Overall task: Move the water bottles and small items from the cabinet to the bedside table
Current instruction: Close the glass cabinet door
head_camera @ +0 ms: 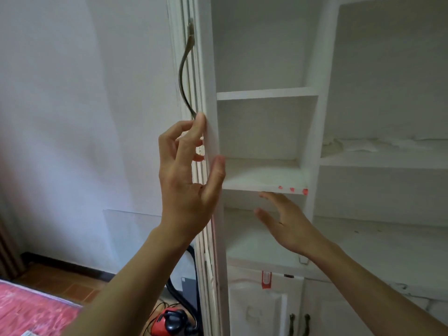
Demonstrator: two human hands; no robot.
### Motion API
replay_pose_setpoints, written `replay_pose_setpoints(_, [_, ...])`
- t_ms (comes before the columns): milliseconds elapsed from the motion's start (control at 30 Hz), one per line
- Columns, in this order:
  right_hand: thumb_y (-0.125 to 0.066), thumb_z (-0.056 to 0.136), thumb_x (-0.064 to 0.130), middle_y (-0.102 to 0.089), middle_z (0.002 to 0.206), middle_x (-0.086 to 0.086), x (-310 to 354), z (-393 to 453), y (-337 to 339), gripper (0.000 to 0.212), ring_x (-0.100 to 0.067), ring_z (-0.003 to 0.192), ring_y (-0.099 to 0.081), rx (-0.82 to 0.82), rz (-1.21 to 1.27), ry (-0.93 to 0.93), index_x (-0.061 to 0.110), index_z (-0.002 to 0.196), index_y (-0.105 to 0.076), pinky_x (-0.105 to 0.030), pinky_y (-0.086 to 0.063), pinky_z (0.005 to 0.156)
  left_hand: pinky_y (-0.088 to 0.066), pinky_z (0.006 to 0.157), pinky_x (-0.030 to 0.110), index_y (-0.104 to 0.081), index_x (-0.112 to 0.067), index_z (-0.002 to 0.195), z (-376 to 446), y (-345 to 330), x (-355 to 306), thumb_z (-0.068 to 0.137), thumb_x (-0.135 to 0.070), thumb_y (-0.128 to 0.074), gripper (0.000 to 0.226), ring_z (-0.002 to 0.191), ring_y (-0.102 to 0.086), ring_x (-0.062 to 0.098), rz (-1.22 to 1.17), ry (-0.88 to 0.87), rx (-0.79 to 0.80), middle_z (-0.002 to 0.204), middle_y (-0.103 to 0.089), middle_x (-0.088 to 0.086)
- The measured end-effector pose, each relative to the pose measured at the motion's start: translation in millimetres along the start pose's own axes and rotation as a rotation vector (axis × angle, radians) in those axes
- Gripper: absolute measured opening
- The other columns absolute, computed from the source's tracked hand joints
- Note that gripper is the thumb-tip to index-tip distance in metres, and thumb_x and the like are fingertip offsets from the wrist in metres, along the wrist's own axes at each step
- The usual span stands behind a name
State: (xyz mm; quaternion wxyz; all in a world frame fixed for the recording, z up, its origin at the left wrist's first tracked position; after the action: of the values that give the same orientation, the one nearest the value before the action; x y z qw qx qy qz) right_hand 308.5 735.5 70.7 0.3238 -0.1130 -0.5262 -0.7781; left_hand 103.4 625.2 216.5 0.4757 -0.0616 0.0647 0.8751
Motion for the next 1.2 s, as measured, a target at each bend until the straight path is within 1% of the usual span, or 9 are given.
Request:
replay_pose_setpoints(167, [-0.035, 0.093, 0.067, -0.041, 0.151, 0.008, -31, 6, 18, 0.064, -0.010, 0.139, -0.036, 0.010, 0.017, 0.037, 0.031, 0.146, -0.038, -0.035, -0.031, 0.113, -0.052, 0.087, 0.025, -0.048, -0.002, 0.142, 1, -43, -21, 0.087, -0.007, -0.073, 0.060, 0.113, -0.055, 0.024, 0.057, -0.011, -0.006, 0.132, -0.045, 0.019])
replay_pose_setpoints(300, [-0.037, 0.094, 0.065, -0.042, 0.150, 0.010, -57, 11, 39, 0.062, -0.008, 0.137, -0.038, -0.005, 0.031, 0.048, 0.031, 0.145, -0.039, -0.032, -0.031, 0.113, -0.055, 0.088, 0.037, -0.049, -0.003, 0.141, 1, -78, -32, 0.086, -0.009, -0.073, 0.060, 0.112, -0.052, 0.017, 0.092, -0.031, -0.035, 0.132, -0.044, 0.018])
replay_pose_setpoints(400, [-0.038, 0.094, 0.063, -0.047, 0.145, 0.011, -77, 14, 52, 0.059, -0.006, 0.131, -0.043, -0.012, 0.089, 0.035, 0.031, 0.143, -0.043, -0.038, -0.034, 0.113, -0.055, 0.086, 0.045, -0.051, -0.002, 0.140, 1, -105, -35, 0.087, -0.013, -0.073, 0.059, 0.111, -0.055, 0.023, 0.109, -0.026, -0.033, 0.133, -0.044, 0.021])
replay_pose_setpoints(500, [-0.036, 0.089, 0.068, -0.051, 0.139, 0.014, -94, 19, 55, 0.062, -0.007, 0.125, -0.049, 0.006, 0.220, -0.002, 0.033, 0.139, -0.047, -0.030, -0.040, 0.103, -0.055, 0.087, 0.046, -0.052, -0.003, 0.139, 2, -129, -37, 0.087, -0.018, -0.073, 0.058, 0.116, -0.053, 0.023, 0.124, -0.017, -0.019, 0.135, -0.044, 0.022])
replay_pose_setpoints(633, [-0.036, 0.089, 0.068, -0.055, 0.133, 0.016, -108, 23, 54, 0.060, -0.003, 0.118, -0.053, 0.019, 0.331, -0.028, 0.034, 0.136, -0.049, -0.022, -0.039, 0.093, -0.047, 0.099, 0.028, -0.054, -0.001, 0.137, 2, -158, -42, 0.086, -0.017, -0.073, 0.057, 0.121, -0.044, 0.018, 0.162, -0.043, -0.030, 0.136, -0.045, 0.025])
replay_pose_setpoints(800, [-0.035, 0.090, 0.064, -0.055, 0.130, 0.018, -126, 24, 57, 0.058, 0.012, 0.108, -0.051, 0.019, 0.313, -0.052, 0.034, 0.137, -0.049, -0.008, -0.036, 0.086, -0.033, 0.101, 0.013, -0.055, -0.003, 0.136, 4, -191, -37, 0.083, -0.018, -0.075, 0.059, 0.122, -0.038, 0.012, 0.159, -0.033, -0.044, 0.138, -0.045, 0.024])
replay_pose_setpoints(867, [-0.036, 0.090, 0.064, -0.055, 0.130, 0.019, -133, 27, 61, 0.056, 0.014, 0.108, -0.050, 0.003, 0.312, -0.061, 0.035, 0.135, -0.050, -0.011, -0.038, 0.089, -0.036, 0.101, 0.016, -0.056, -0.004, 0.135, 5, -202, -35, 0.081, -0.017, -0.077, 0.060, 0.123, -0.035, 0.008, 0.142, -0.053, -0.049, 0.139, -0.044, 0.022])
replay_pose_setpoints(1000, [-0.040, 0.091, 0.062, -0.058, 0.127, 0.021, -144, 32, 74, 0.047, 0.012, 0.114, -0.051, -0.083, 0.358, -0.087, 0.038, 0.129, -0.054, -0.023, -0.043, 0.099, -0.046, 0.093, 0.029, -0.059, -0.003, 0.133, 8, -222, -30, 0.078, -0.014, -0.079, 0.059, 0.115, -0.047, 0.021, 0.118, -0.077, -0.042, 0.139, -0.044, 0.020])
replay_pose_setpoints(1200, [-0.031, 0.088, 0.075, -0.049, 0.143, 0.015, -145, 57, 103, 0.067, 0.000, 0.124, -0.050, -0.218, 0.193, -0.016, 0.037, 0.141, -0.046, -0.037, -0.045, 0.106, -0.048, 0.092, 0.043, -0.057, -0.008, 0.136, 8, -243, -18, 0.080, -0.019, -0.078, 0.060, 0.119, -0.047, 0.025, 0.081, -0.106, -0.038, 0.144, -0.032, 0.009])
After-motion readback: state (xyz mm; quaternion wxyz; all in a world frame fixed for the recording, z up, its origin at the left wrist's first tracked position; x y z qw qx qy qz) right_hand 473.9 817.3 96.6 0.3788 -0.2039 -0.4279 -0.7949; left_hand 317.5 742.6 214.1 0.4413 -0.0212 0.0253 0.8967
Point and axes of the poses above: each hand's wrist, its own z-axis towards the middle knuckle, its own y-axis out of the back of the hand, x = y × z, the point moved 10 cm from there along z, towards the middle knuckle
